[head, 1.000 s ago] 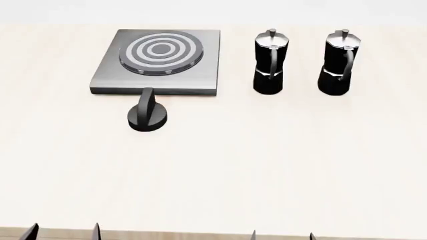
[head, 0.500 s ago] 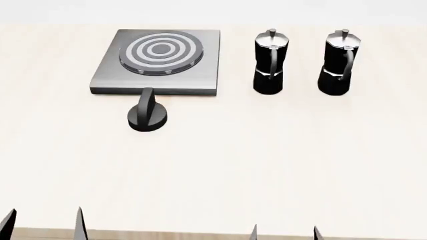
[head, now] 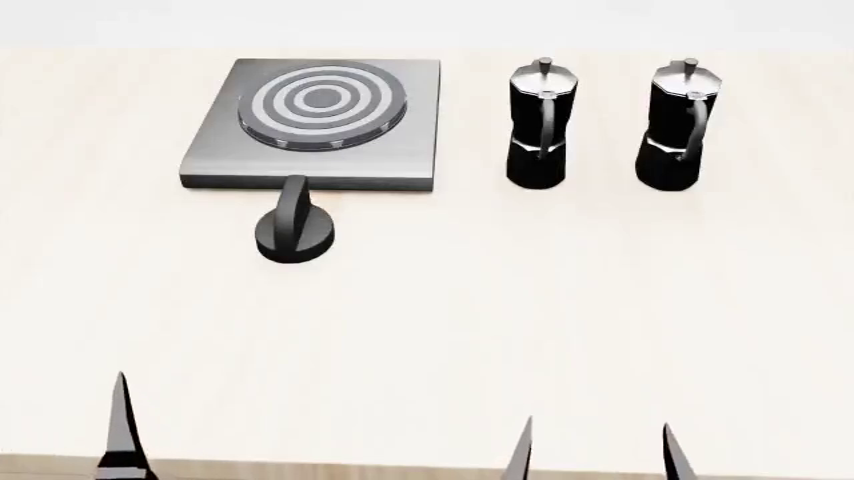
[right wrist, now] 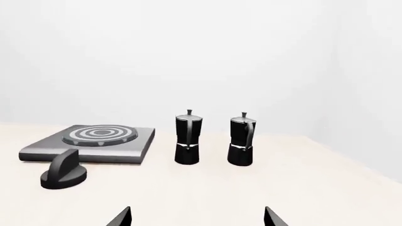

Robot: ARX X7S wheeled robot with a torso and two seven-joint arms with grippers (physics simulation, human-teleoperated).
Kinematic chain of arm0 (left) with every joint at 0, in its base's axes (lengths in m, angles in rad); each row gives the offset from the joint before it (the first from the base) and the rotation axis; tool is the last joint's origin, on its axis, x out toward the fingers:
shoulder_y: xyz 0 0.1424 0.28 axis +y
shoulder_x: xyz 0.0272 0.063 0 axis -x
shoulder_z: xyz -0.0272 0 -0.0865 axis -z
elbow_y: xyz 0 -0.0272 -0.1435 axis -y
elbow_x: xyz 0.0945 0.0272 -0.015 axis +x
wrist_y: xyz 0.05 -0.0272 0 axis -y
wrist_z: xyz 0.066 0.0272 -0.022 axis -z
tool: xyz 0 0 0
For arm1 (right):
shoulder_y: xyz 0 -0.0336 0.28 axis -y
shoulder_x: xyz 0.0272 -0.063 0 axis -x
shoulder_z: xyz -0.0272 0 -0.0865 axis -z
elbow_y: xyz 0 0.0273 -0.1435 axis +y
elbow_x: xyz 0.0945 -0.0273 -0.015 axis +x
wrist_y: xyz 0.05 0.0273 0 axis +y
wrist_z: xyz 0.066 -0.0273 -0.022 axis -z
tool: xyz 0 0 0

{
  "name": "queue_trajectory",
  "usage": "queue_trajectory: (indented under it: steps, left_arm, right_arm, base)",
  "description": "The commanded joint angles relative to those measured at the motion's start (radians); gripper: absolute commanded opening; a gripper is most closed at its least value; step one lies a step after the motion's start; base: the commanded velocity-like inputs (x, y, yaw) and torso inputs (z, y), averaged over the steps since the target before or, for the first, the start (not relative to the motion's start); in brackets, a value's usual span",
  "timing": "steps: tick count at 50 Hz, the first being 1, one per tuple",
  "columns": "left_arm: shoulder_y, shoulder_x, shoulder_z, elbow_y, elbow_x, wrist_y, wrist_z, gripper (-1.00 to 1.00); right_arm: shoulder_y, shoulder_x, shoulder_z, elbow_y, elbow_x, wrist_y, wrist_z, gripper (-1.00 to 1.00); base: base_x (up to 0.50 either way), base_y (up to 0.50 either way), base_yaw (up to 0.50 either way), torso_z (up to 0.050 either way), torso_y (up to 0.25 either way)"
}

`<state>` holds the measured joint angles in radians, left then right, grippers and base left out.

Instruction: Turn off the stove.

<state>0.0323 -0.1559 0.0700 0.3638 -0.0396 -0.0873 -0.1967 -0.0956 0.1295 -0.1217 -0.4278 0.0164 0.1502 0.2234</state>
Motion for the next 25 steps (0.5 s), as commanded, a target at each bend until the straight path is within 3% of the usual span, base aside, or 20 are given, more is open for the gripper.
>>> queue_trajectory:
  steps: [1, 25]
  left_arm:
    - [0.004, -0.023, -0.001, 0.112, -0.008, -0.067, -0.01, 1.0]
    - [0.002, -0.042, -0.007, 0.299, -0.026, -0.177, -0.042, 1.0]
  right_arm:
    - [-0.03, 0.017, -0.005, -0.141, -0.021, 0.052, 0.036, 1.0]
    - [-0.076, 0.041, 0.007, -0.351, 0.007, 0.119, 0.07, 1.0]
  base:
    - [0.0, 0.0, 0.0, 0.0, 0.0]
    - [0.0, 0.0, 0.0, 0.0, 0.0]
